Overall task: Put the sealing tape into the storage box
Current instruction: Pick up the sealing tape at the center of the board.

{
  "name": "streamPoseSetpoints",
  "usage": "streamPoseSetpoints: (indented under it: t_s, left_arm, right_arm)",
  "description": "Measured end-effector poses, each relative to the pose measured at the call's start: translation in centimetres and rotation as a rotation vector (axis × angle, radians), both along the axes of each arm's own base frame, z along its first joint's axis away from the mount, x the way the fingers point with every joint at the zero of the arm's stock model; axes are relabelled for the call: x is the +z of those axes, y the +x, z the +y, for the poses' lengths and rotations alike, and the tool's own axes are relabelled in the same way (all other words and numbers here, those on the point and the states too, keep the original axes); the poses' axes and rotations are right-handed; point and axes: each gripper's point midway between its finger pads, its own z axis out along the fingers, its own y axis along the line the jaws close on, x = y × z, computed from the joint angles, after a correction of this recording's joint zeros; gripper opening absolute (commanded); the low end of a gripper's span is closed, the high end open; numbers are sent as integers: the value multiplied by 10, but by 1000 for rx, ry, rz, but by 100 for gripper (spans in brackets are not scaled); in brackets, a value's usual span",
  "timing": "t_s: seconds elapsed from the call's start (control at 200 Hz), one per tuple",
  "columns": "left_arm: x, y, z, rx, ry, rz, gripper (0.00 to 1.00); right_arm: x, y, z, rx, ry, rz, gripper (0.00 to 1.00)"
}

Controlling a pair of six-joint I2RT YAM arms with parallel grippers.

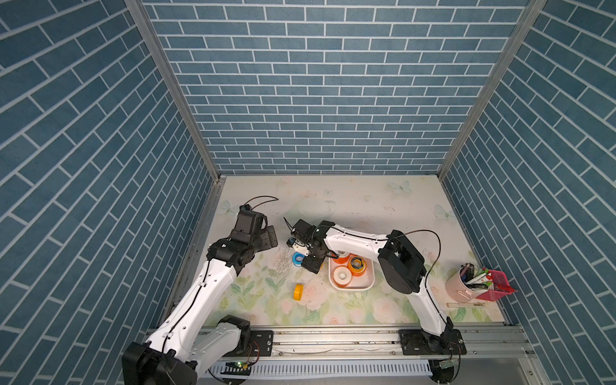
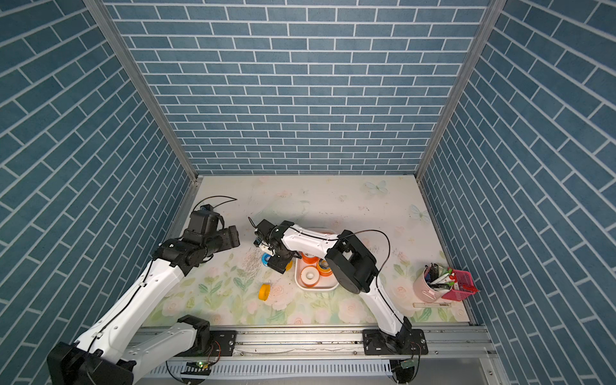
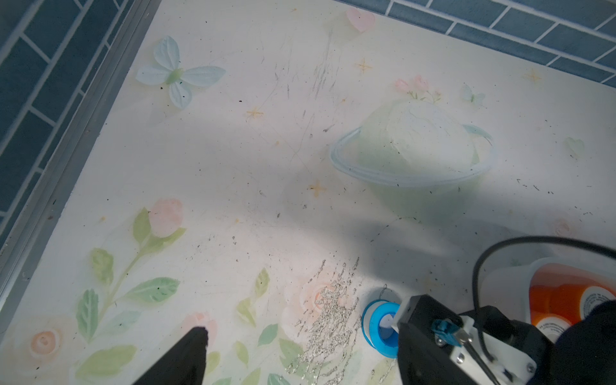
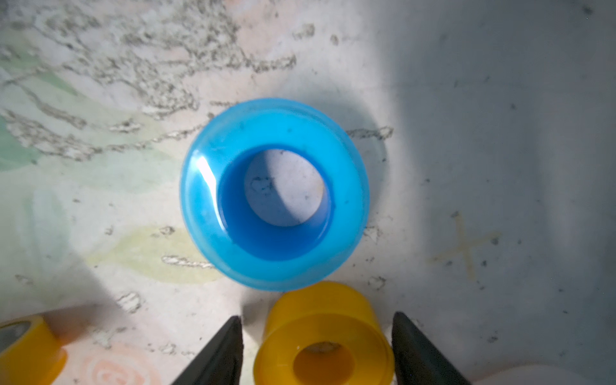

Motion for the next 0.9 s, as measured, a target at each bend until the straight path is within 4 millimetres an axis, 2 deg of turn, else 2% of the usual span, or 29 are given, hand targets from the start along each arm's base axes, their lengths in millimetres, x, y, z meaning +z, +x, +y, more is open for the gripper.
streamPoseSetpoints:
  t_s: [0.23, 0.54, 0.685, 0.895]
  left_arm:
    - [0, 0, 0, 0, 0, 0, 92]
    - [0, 0, 0, 0, 1, 1, 92]
    - [0, 0, 0, 0, 0, 1, 92]
    - [0, 0, 0, 0, 0, 1, 92]
  right_arm:
    - [-2, 0, -1, 1, -15, -7, 55]
    - [4, 0, 0, -1, 0, -9, 50]
    - [30, 0, 5, 0, 66, -33, 49]
    - [90, -5, 4, -21, 214, -80, 47]
